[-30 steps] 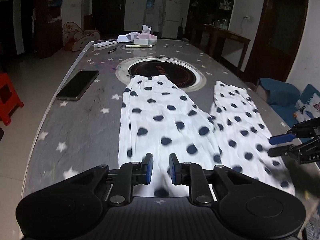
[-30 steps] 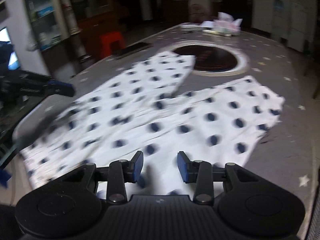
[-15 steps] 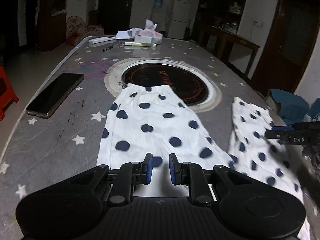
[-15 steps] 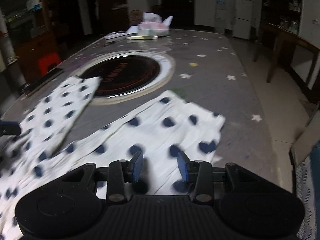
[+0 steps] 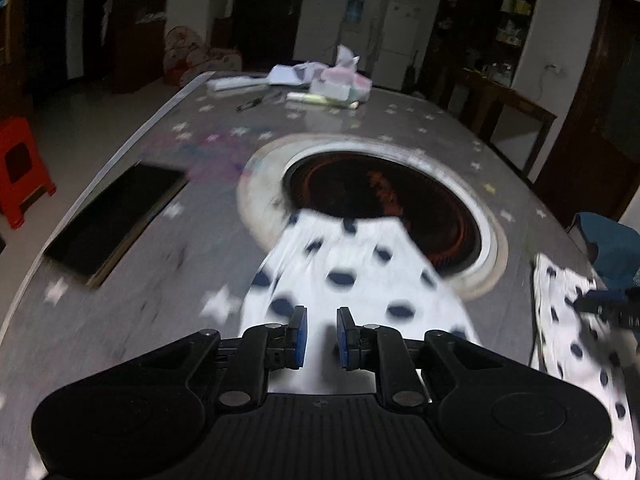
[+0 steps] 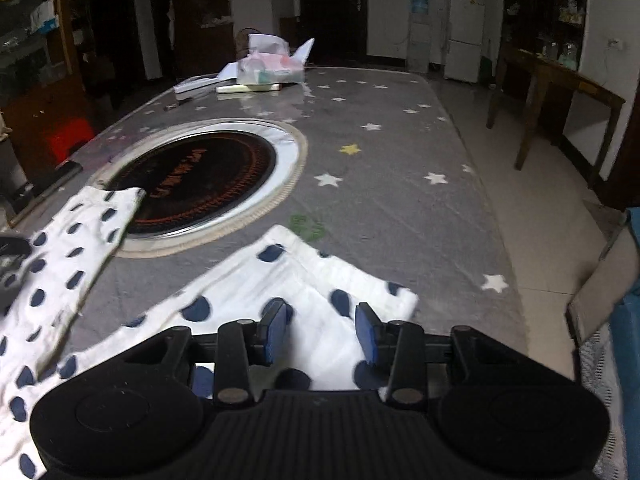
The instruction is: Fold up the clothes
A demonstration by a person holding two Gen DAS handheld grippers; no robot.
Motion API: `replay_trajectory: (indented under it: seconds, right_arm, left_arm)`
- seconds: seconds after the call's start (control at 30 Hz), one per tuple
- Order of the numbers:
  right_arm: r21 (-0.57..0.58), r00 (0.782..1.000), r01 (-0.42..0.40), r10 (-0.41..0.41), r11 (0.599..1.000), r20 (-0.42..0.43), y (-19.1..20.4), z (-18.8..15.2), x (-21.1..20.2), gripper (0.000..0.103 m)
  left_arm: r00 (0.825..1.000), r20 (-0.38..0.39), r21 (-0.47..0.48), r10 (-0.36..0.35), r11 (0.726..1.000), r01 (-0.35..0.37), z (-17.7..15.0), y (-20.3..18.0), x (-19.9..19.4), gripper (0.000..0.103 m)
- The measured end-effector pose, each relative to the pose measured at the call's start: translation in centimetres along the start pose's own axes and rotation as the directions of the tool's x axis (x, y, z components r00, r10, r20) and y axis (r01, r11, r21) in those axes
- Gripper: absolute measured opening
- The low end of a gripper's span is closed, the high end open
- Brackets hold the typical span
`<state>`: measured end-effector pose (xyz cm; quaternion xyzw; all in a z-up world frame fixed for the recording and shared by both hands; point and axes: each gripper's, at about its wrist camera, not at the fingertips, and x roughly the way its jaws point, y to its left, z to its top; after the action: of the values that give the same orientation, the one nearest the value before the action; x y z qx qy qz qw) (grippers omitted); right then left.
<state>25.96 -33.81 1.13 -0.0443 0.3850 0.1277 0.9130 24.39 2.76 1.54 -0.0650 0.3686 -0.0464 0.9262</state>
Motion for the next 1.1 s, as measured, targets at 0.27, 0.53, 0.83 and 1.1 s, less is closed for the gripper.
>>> replay_trajectory:
  seconds: [0.27,0.53,0.83,1.1]
  right_arm:
    - [-0.034,1.000,-0.003,0.003,0.999,0.003,0.0,0.7,1.1,0.041]
    - [-0.047,0.999,0.042,-0.041,0.998,0.032,-1.3,1.9,2.8,0.043]
    - [-0.071,0.998,-0.056,0.058,0.996,0.021,0.3,1.5,0.4,0.045]
    - [-0.176,0.975,-0.223,0.215,0.959,-0.063,5.2,-3.3,-5.4,0.048]
  left_arm:
    - [0.998,-0.006,0.030,0.063,0.998,-0.063,2.3,-0.6,4.8,0.016]
    - [0.968,0.057,0.042,0.243,0.968,-0.246,3.3,1.7,6.2,0.010]
    - [0.981,0.053,0.036,0.188,0.981,-0.190,2.9,1.9,3.1,0.013]
    - [0.996,0.013,0.199,0.083,0.976,-0.084,-3.1,-1.1,-3.7,0.019]
